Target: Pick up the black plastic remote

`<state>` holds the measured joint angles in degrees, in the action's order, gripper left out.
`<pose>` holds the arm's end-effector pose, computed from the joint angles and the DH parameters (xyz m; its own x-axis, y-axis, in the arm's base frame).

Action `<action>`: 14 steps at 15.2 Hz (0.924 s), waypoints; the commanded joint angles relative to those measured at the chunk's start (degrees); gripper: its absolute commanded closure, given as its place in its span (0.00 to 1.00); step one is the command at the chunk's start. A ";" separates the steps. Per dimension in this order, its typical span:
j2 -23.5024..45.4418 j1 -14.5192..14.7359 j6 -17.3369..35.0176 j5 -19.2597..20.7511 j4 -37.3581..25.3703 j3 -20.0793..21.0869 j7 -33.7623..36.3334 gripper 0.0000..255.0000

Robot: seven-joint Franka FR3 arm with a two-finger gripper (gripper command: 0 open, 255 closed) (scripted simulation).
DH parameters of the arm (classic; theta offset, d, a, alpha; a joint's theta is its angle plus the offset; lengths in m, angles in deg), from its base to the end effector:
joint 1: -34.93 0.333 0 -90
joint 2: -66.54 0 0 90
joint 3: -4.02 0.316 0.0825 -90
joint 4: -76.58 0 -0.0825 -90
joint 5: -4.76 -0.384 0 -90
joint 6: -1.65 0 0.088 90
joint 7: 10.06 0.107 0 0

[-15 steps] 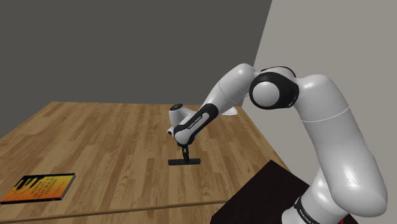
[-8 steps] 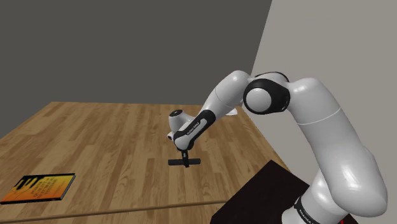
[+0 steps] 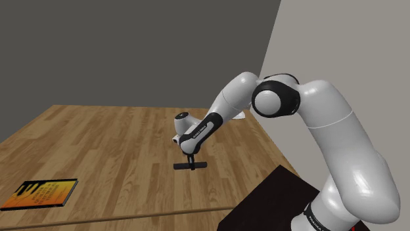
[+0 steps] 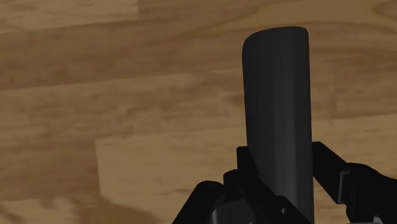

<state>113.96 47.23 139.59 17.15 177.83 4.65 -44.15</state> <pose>0.6098 0.1384 0.0795 0.5315 0.8184 -0.2186 0.8356 -0.5488 -0.0228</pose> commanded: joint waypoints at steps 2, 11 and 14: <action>0.57 -0.01 -0.18 -0.08 -0.13 0.16 -0.16 1.00; -5.55 -0.29 -3.75 -0.55 2.40 0.61 -0.86 1.00; -7.48 -0.38 -5.06 -0.74 3.00 0.76 -1.12 1.00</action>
<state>107.20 46.86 135.02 16.50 180.60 5.34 -45.21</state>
